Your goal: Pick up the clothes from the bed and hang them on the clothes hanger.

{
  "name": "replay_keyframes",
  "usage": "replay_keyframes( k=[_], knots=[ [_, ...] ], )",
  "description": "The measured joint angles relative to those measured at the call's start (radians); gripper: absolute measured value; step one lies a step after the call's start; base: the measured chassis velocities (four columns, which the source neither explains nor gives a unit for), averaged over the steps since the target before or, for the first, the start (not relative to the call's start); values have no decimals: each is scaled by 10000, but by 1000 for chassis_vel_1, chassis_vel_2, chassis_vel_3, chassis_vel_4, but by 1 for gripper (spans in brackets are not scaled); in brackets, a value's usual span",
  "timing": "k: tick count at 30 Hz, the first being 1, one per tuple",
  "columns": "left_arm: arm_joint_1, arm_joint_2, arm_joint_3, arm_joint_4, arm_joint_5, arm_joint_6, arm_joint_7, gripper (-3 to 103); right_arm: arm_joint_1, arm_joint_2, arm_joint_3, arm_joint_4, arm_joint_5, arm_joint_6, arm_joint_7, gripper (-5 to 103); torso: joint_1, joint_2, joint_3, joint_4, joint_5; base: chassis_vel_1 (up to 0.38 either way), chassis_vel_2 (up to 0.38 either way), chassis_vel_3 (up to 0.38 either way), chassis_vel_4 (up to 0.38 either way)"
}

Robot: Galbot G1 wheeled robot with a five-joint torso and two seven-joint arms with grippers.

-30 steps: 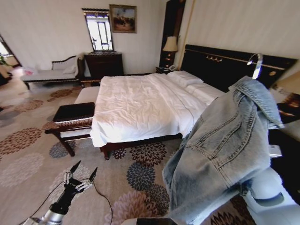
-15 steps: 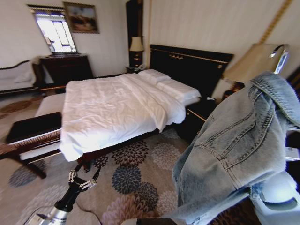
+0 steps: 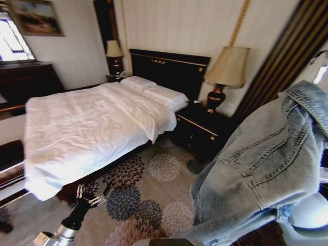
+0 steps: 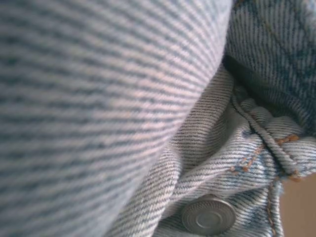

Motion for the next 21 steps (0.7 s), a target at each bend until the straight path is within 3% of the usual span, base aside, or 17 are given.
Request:
replay_keyframes(
  k=[21],
  knots=[
    [-166, 117, 243, -3, 10, 125, -94, 100, -292, 261, 461, -1, -301, 12, -11, 20, 0, 0, 0, 0, 0, -127, -126, -122, -127]
  ],
)
